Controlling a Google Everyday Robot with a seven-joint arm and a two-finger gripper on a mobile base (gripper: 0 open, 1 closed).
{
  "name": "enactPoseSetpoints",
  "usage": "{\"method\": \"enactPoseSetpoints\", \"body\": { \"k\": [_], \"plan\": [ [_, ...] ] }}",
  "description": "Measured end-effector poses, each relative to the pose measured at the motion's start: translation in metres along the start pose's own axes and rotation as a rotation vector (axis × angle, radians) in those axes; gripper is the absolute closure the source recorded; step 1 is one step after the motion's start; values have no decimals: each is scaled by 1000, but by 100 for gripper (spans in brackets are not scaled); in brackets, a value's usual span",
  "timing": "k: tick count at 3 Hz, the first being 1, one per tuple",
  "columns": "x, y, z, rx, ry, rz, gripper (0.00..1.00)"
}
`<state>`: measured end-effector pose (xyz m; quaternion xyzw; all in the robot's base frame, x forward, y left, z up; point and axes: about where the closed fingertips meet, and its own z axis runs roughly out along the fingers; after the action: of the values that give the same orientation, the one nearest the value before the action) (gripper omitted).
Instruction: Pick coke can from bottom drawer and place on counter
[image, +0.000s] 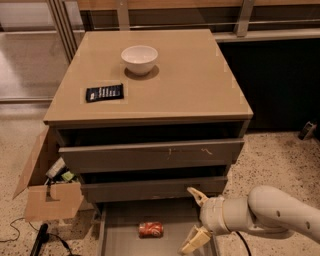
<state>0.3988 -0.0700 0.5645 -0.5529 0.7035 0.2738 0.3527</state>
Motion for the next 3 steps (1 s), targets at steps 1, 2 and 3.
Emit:
{"method": "enactPoseSetpoints", "body": {
  "k": [1, 2, 3],
  "plan": [
    [24, -6, 30, 0, -7, 20, 0],
    [37, -15, 62, -35, -20, 53, 0],
    [37, -15, 62, -35, -20, 53, 0]
  ]
}}
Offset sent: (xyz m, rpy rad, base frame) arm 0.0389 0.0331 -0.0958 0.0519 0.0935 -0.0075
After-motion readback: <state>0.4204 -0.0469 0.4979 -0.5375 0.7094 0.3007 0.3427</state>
